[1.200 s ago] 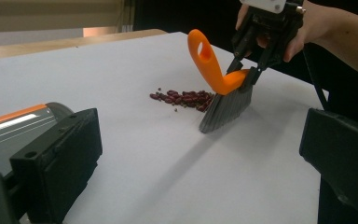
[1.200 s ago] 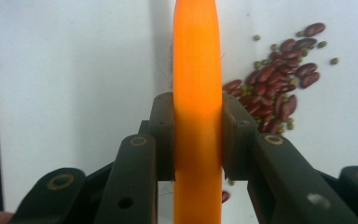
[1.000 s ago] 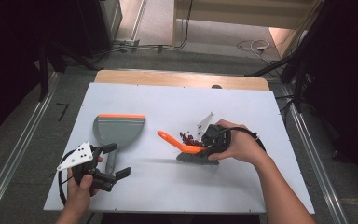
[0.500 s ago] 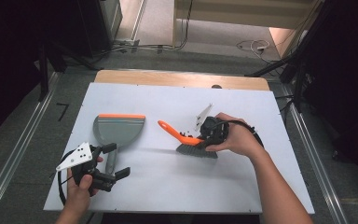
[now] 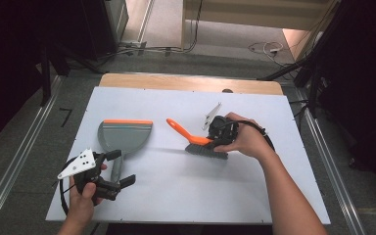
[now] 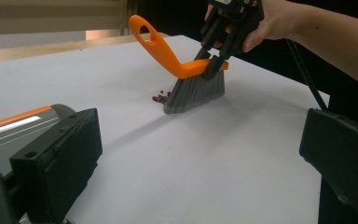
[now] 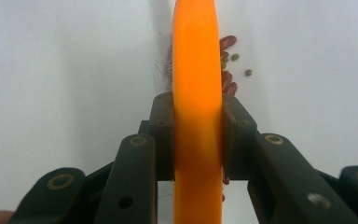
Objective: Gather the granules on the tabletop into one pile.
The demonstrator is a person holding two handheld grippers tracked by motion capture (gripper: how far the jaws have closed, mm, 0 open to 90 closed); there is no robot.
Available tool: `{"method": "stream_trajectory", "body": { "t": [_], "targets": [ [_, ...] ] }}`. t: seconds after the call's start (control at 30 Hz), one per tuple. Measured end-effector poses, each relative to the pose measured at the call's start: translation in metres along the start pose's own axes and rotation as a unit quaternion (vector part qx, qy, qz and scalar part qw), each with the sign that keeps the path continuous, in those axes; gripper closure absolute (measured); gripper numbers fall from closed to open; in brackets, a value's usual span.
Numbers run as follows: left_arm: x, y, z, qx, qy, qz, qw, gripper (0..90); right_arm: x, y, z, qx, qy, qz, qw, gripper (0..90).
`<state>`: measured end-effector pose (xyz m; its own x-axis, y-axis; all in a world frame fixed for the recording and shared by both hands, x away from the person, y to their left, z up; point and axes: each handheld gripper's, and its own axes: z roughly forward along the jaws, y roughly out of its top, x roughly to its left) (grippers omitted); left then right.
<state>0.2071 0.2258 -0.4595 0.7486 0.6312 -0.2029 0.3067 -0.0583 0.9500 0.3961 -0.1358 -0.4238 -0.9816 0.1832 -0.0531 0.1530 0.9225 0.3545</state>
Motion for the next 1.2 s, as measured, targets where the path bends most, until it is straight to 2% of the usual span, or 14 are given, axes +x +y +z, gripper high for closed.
{"method": "stream_trajectory", "body": {
  "t": [0.07, 0.27, 0.37, 0.43, 0.5, 0.6, 0.67, 0.7, 0.77, 0.83, 0.9, 1.0, 1.1, 1.2],
  "targets": [
    [0.0, 0.0, 0.0, 0.0, 0.0, 0.0, 1.0, 0.1, -0.001, 0.0, 0.0, 0.003, 0.002, -0.001, 1.0, 68.5],
    [0.0, 0.0, 0.0, 0.0, 0.001, 0.0, 1.0, 0.1, -0.002, 0.001, -0.005, -0.001, -0.015, 0.002, 0.9999, 68.6],
    [0.001, 0.0, 0.0, 0.0, 0.001, 0.001, 1.0, 0.1, 0.001, 0.002, -0.013, -0.013, -0.007, 0.02, 0.9997, 68.6],
    [0.001, 0.0, 0.0, 0.002, 0.0, 0.001, 1.0, 0.1, 0.003, 0.004, -0.019, -0.021, -0.01, 0.049, 0.9985, 68.6],
    [0.0, 0.0, 0.001, 0.002, 0.0, 0.001, 1.0, 0.1, 0.006, 0.009, -0.021, -0.033, -0.01, 0.102, 0.9941, 68.6],
    [-0.001, 0.0, 0.001, 0.002, 0.0, 0.002, 1.0, 0.1, 0.013, 0.018, -0.017, -0.056, 0.005, 0.174, 0.9832, 68.6],
    [-0.001, 0.0, 0.001, 0.003, 0.0, 0.003, 1.0, 0.1, 0.019, 0.025, -0.011, -0.058, -0.001, 0.197, 0.9787, 68.6],
    [-0.001, 0.0, 0.001, 0.003, -0.001, 0.003, 1.0, 0.1, 0.021, 0.028, -0.007, -0.055, -0.01, 0.213, 0.9754, 68.6],
    [-0.001, 0.0, 0.001, 0.003, -0.001, 0.003, 1.0, 0.1, 0.02, 0.032, 0.001, -0.058, -0.01, 0.247, 0.9672, 68.6],
    [-0.001, 0.0, 0.001, 0.002, 0.0, 0.002, 1.0, 0.1, 0.018, 0.033, 0.007, -0.067, 0.013, 0.281, 0.9573, 68.6],
    [0.0, 0.0, 0.0, 0.002, -0.001, 0.002, 1.0, 0.1, 0.017, 0.034, 0.012, -0.063, 0.023, 0.302, 0.9511, 68.6],
    [0.001, 0.0, -0.001, 0.001, 0.0, 0.002, 1.0, 0.1, 0.013, 0.032, 0.019, -0.054, 0.018, 0.329, 0.9427, 68.7],
    [0.001, 0.0, -0.001, 0.002, 0.001, 0.002, 1.0, 0.1, 0.005, 0.022, 0.019, -0.056, 0.019, 0.36, 0.931, 68.6],
    [0.001, 0.0, 0.0, 0.003, 0.0, 0.0, 1.0, 0.1, 0.001, 0.011, 0.016, -0.057, 0.017, 0.374, 0.9256, 68.6]
  ]
}}
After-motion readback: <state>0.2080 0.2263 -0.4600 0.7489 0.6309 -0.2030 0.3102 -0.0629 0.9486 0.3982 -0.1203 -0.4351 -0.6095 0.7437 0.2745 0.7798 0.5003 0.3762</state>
